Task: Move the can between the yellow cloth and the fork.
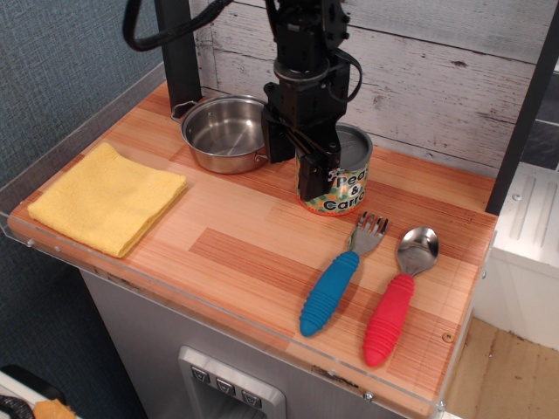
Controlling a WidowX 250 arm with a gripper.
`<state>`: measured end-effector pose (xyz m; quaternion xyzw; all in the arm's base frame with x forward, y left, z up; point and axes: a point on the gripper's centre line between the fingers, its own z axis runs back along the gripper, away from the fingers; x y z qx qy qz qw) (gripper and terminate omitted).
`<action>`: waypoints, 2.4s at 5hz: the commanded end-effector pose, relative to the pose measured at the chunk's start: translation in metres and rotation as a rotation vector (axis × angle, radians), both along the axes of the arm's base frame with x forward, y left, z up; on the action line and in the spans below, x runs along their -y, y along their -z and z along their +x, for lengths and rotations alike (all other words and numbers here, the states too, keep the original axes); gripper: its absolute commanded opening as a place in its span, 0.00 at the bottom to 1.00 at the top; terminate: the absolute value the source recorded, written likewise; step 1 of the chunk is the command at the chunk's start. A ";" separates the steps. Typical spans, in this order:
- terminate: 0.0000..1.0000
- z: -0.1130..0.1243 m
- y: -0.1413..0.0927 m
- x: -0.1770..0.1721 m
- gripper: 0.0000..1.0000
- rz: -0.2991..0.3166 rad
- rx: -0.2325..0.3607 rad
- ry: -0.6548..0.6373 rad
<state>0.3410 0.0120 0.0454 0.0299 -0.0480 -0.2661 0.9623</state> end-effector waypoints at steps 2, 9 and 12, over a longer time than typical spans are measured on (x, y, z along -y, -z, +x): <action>0.00 0.034 -0.022 0.011 1.00 -0.040 0.073 0.028; 0.00 -0.015 -0.088 -0.017 1.00 -0.024 0.099 -0.249; 0.00 -0.050 -0.087 -0.099 1.00 -0.051 0.160 -0.620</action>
